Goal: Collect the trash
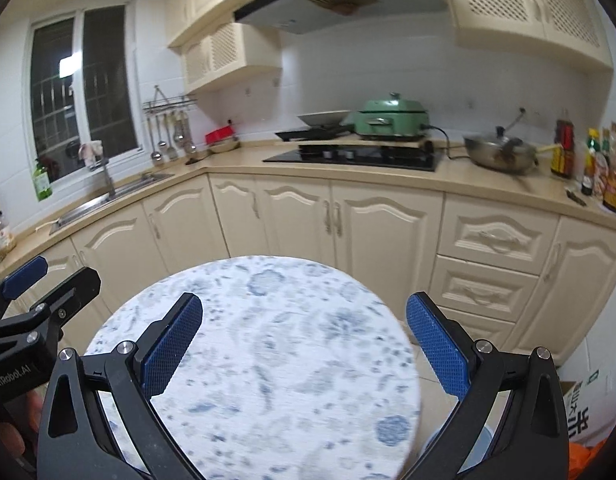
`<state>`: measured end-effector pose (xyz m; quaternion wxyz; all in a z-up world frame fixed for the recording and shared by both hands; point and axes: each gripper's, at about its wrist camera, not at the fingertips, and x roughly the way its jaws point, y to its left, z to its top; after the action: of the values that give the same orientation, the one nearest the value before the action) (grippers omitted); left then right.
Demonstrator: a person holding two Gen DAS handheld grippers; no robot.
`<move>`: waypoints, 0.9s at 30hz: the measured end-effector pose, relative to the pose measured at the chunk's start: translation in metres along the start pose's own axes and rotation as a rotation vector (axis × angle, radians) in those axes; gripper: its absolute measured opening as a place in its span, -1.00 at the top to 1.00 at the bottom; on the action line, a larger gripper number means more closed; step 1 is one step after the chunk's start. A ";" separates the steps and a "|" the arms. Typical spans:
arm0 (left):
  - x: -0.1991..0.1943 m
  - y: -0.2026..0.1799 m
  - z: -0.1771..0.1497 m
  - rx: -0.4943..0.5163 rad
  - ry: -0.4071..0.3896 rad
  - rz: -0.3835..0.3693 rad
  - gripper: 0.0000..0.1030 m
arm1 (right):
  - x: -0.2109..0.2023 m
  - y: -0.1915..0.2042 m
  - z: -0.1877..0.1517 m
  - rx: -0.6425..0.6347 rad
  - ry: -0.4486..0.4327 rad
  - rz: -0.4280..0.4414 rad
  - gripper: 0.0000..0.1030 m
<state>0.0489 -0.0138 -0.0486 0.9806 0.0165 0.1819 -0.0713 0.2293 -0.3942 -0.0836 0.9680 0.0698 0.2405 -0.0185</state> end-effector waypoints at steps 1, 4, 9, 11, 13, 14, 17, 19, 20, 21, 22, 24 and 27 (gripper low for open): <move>0.000 -0.001 -0.001 -0.007 0.002 0.006 -0.99 | 0.000 0.005 0.000 -0.003 -0.002 0.002 -1.00; -0.009 0.005 -0.007 -0.035 0.006 0.017 -0.99 | 0.000 0.022 -0.001 -0.014 -0.009 0.007 -1.00; -0.025 0.016 -0.014 -0.050 -0.001 0.059 -0.99 | -0.001 0.039 -0.002 -0.033 -0.023 0.005 -1.00; -0.024 0.016 -0.013 -0.049 0.001 0.082 -0.99 | -0.002 0.044 -0.002 -0.038 -0.029 0.005 -1.00; -0.021 0.012 -0.011 -0.047 0.004 0.095 -0.99 | -0.002 0.047 -0.002 -0.043 -0.032 0.007 -1.00; -0.021 0.013 -0.011 -0.046 0.003 0.098 -0.99 | -0.002 0.048 -0.002 -0.044 -0.032 0.009 -1.00; -0.018 0.013 -0.008 -0.041 0.002 0.106 -0.99 | -0.002 0.052 -0.002 -0.051 -0.035 0.009 -1.00; -0.012 0.021 -0.003 -0.047 0.000 0.099 -0.99 | -0.002 0.054 -0.002 -0.055 -0.037 0.008 -1.00; -0.012 0.023 -0.002 -0.053 -0.002 0.096 -0.99 | -0.002 0.054 -0.002 -0.055 -0.037 0.008 -1.00; -0.011 0.025 -0.001 -0.057 -0.006 0.093 -0.99 | -0.002 0.056 -0.002 -0.057 -0.038 0.006 -1.00; -0.012 0.028 -0.001 -0.058 -0.011 0.093 -0.99 | -0.002 0.056 -0.002 -0.059 -0.039 0.005 -1.00; -0.012 0.033 -0.003 -0.057 -0.019 0.097 -0.99 | -0.002 0.057 -0.002 -0.060 -0.041 0.006 -1.00; -0.010 0.035 -0.005 -0.056 -0.026 0.095 -0.99 | -0.002 0.059 -0.001 -0.064 -0.045 0.008 -1.00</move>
<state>0.0432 0.0227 -0.0497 0.9853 -0.0030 0.1699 -0.0196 0.2309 -0.3351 -0.0761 0.9750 0.0395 0.2187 -0.0085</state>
